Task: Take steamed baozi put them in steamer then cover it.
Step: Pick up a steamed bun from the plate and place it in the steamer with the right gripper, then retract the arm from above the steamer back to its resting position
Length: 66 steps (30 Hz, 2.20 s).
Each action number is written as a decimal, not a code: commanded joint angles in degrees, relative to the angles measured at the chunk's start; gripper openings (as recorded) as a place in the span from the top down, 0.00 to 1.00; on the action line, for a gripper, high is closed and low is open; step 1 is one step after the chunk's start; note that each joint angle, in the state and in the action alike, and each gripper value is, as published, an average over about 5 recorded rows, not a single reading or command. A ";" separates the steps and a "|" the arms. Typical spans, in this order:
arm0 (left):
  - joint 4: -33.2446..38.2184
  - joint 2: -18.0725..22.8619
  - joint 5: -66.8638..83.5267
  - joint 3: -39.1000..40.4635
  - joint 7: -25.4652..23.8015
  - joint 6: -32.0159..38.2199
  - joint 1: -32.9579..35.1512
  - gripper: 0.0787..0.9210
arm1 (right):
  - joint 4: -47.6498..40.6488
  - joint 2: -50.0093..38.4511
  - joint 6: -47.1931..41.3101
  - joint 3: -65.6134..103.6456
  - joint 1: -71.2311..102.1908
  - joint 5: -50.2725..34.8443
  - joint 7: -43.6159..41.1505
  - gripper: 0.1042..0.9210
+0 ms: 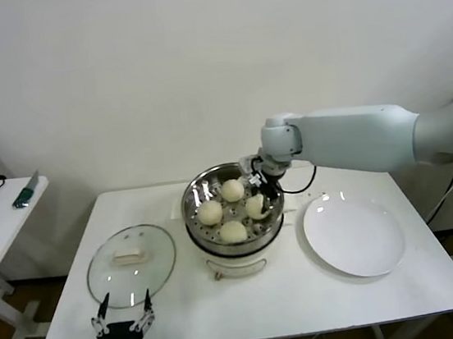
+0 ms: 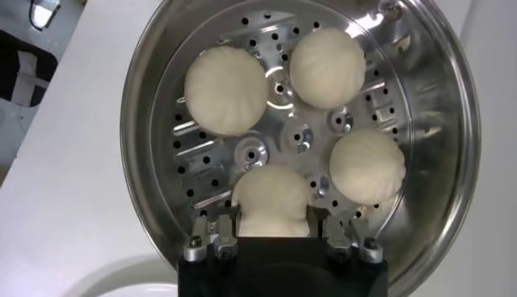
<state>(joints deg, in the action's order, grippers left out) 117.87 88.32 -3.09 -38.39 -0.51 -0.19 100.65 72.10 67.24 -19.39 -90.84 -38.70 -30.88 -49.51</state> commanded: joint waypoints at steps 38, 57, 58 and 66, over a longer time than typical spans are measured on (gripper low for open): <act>3.21 -2.60 0.59 0.82 -2.41 0.44 -0.59 0.12 | 19.51 -31.94 6.62 90.77 68.45 -7.51 50.42 0.12; 1.42 -3.21 -14.90 0.09 -0.81 6.49 -0.45 0.12 | 26.82 -9.54 33.36 136.32 126.53 0.83 42.15 0.12; 1.28 -3.38 -15.32 -0.11 -0.79 6.87 -0.39 0.12 | 26.68 -8.14 34.62 136.37 127.55 1.01 42.09 0.12; 0.63 -5.36 -22.59 -2.07 4.89 11.62 -0.40 0.12 | 23.28 0.05 43.35 133.60 131.62 3.54 42.42 0.12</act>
<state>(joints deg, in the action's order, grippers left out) 118.99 84.31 -15.56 -39.08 -0.35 6.77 100.06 96.22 56.73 12.12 35.21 77.66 -30.28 -6.56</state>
